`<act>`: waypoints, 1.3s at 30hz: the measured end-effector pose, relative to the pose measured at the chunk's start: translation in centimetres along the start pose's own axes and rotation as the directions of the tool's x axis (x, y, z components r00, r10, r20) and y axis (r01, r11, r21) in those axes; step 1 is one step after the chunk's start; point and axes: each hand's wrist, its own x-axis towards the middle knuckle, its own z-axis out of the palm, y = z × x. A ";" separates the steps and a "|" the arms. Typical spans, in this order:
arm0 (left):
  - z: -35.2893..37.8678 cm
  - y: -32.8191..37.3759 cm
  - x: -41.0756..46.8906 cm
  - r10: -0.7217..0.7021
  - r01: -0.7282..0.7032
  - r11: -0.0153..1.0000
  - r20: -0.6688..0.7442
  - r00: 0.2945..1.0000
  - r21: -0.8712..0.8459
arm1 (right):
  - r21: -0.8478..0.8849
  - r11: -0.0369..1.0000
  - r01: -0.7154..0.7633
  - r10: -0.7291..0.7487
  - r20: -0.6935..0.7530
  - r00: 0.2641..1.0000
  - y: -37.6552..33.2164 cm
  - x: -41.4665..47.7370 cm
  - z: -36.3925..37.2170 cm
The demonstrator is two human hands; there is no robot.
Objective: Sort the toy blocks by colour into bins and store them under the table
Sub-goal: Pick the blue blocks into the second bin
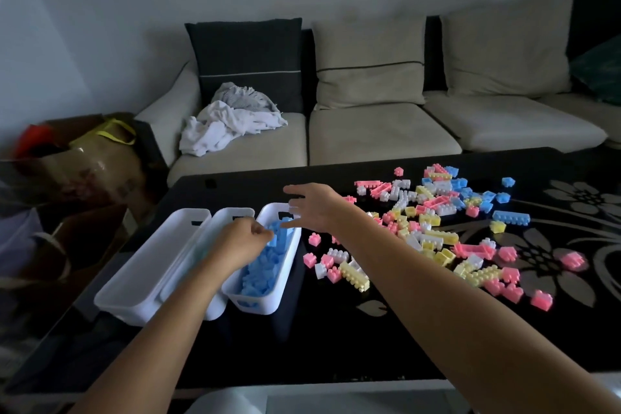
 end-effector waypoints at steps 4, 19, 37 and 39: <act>0.0 1.8 0.0 0.056 -0.050 0.997 -0.112 0.992 0.052 | -0.135 0.988 0.075 -0.078 -0.019 0.997 -1.3 -1.4 -1.2; 10.3 15.7 1.3 0.414 -0.351 0.877 0.145 0.899 -0.328 | -0.553 0.813 0.181 -0.485 -0.471 0.737 -7.0 -9.4 -21.9; 26.9 26.1 9.4 0.597 -0.612 0.790 0.253 0.761 -0.023 | -0.875 0.283 -0.393 -0.569 -0.483 0.665 -4.7 -6.3 -40.2; 27.6 26.7 9.9 0.606 -0.631 0.776 0.255 0.753 0.020 | -0.905 0.198 -0.376 -0.588 -0.417 0.693 -5.0 -5.8 -40.5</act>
